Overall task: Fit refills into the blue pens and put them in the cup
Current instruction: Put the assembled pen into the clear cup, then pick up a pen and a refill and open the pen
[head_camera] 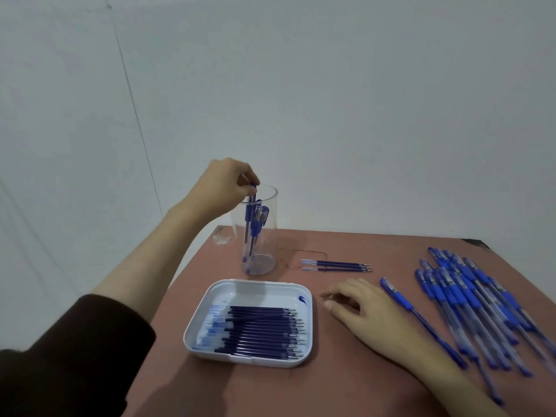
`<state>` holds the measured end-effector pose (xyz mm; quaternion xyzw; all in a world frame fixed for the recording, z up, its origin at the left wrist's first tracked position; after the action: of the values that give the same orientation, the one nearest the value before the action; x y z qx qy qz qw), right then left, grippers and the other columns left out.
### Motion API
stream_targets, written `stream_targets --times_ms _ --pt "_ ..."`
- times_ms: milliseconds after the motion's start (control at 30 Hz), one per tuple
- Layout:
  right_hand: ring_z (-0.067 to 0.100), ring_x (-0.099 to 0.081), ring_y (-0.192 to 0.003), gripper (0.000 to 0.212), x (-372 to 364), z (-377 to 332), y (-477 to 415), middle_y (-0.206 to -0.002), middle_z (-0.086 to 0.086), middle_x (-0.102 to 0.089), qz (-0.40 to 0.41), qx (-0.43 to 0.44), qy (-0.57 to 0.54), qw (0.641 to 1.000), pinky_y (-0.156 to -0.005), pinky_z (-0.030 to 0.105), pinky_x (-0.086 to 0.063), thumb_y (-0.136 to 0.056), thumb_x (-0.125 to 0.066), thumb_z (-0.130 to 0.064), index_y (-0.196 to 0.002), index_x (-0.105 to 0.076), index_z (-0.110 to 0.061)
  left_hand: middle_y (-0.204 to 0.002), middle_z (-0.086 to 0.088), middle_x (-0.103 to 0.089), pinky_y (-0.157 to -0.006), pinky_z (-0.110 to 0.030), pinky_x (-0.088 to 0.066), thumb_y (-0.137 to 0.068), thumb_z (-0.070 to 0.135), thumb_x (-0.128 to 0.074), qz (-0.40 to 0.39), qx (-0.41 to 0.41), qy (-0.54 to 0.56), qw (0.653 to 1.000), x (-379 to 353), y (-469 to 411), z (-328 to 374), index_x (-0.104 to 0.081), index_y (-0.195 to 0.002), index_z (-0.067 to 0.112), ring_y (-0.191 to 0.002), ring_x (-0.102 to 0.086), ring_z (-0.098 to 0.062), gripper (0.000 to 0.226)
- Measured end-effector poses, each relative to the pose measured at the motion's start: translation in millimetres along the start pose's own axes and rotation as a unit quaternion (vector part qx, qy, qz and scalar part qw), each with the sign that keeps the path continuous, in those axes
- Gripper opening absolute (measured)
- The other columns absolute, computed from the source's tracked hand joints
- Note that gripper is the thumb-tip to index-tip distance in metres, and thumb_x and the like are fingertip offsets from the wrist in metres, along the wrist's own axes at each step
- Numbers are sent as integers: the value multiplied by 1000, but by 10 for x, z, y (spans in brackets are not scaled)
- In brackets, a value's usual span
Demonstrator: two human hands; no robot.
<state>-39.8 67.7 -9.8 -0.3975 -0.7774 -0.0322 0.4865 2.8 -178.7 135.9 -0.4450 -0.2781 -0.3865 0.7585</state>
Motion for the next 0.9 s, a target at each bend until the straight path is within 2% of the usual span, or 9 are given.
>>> stream_targets --times_ms 167,333,500,667,733,800,900 --pt "-7 -49 -98 18 3 -3 -1 -93 -21 -59 0 0 0 1000 -82 5 -35 -94 -58 -28 -109 -67 -32 -90 -2 -69 -57 -7 -37 -85 8 -64 -47 38 -3 998 3 -13 -15 -75 -95 12 -82 -59 -10 16" --pt "-10 -47 -98 18 -6 2 -3 -92 -23 -58 2 4 2 1000 -80 3 -33 -93 -58 -28 -110 -67 -31 -87 3 -72 -65 -18 -43 -85 8 -56 -74 48 -1 996 63 -31 34 -75 -92 16 -94 -62 -16 21" --pt "-5 -50 -95 18 0 -3 -6 -93 -16 -60 0 -2 0 1000 -80 3 -34 -93 -59 -27 -109 -68 -29 -89 -4 -73 -56 -23 -37 -87 14 -59 -72 48 -4 996 82 -47 26 -76 -90 13 -75 -53 -17 18" --pt "-5 -50 -97 17 10 -1 -4 -96 -16 -62 -4 -3 2 1000 -81 3 -34 -93 -59 -27 -108 -68 -31 -93 -9 -73 -55 -23 -37 -87 18 -58 -65 49 -12 997 95 -26 33 -75 -91 13 -71 -51 -19 18" --pt "-2 -51 -93 15 21 3 -16 -92 -17 -62 27 0 4 1000 -80 5 -35 -91 -62 -23 -103 -70 -28 -96 -4 -72 -58 -14 -40 -89 17 -57 -34 31 -4 999 109 31 98 -74 -97 14 -79 -59 -16 20" --pt "3 -50 -89 13 73 50 -41 -86 -16 -62 101 -5 32 994 -79 13 -36 -88 -65 -18 -97 -73 -24 -95 1 -70 -60 -3 -39 -90 16 -55 17 1 17 1000 115 126 227 -72 -102 16 -84 -61 -8 21" --pt "21 -49 -95 15 241 168 -64 -90 0 -66 187 -83 115 972 -79 32 -40 -86 -65 -16 -99 -73 -15 -86 9 -68 -59 3 -37 -90 17 -55 61 -34 88 994 1 331 494 -73 -97 19 -75 -59 8 19"
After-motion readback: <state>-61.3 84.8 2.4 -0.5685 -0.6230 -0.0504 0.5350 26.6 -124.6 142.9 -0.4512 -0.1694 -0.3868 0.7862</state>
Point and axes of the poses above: each hand's wrist, its own y-axis away from the middle knuckle, its own x-axis out of the back of the hand, z = x × y, the point moved 1 cm from there along -y, towards the middle knuckle
